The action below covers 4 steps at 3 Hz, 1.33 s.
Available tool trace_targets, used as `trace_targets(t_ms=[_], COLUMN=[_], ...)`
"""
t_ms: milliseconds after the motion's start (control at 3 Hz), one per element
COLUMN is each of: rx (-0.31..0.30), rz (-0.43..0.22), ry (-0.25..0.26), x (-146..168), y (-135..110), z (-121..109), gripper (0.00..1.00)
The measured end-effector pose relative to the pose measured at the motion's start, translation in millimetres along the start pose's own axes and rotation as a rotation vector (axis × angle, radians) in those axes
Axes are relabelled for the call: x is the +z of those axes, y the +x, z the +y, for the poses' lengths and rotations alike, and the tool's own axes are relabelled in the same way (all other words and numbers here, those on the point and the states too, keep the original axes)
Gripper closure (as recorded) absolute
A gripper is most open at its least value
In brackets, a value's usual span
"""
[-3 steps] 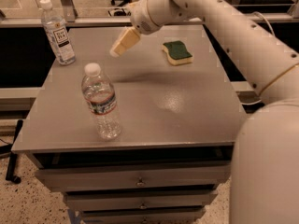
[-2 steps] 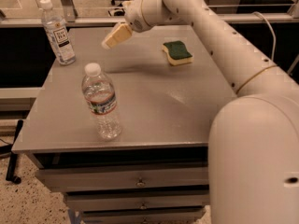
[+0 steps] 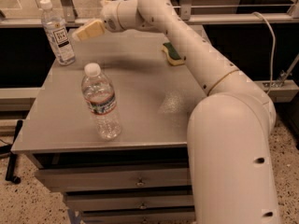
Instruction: Knock blue plastic bottle over
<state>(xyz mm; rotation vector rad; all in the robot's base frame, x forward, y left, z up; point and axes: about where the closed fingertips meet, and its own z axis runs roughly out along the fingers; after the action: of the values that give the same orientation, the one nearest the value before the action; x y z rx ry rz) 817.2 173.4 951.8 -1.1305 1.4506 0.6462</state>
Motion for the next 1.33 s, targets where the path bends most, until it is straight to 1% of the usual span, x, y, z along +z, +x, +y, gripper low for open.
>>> trace_targets(t_ms=[333, 667, 1000, 1333], rx=[0.010, 0.034, 0.053, 0.054], rz=[-0.001, -0.021, -0.058, -0.100], ry=[-0.004, -0.030, -0.081, -0.133], x=[20.9, 38.1, 56.1, 68.8], y=[-7.6, -7.5, -11.9, -22.9], z=[25.3, 47.1, 67.8, 81.6], gripper=[0.00, 0.00, 0.00, 0.13])
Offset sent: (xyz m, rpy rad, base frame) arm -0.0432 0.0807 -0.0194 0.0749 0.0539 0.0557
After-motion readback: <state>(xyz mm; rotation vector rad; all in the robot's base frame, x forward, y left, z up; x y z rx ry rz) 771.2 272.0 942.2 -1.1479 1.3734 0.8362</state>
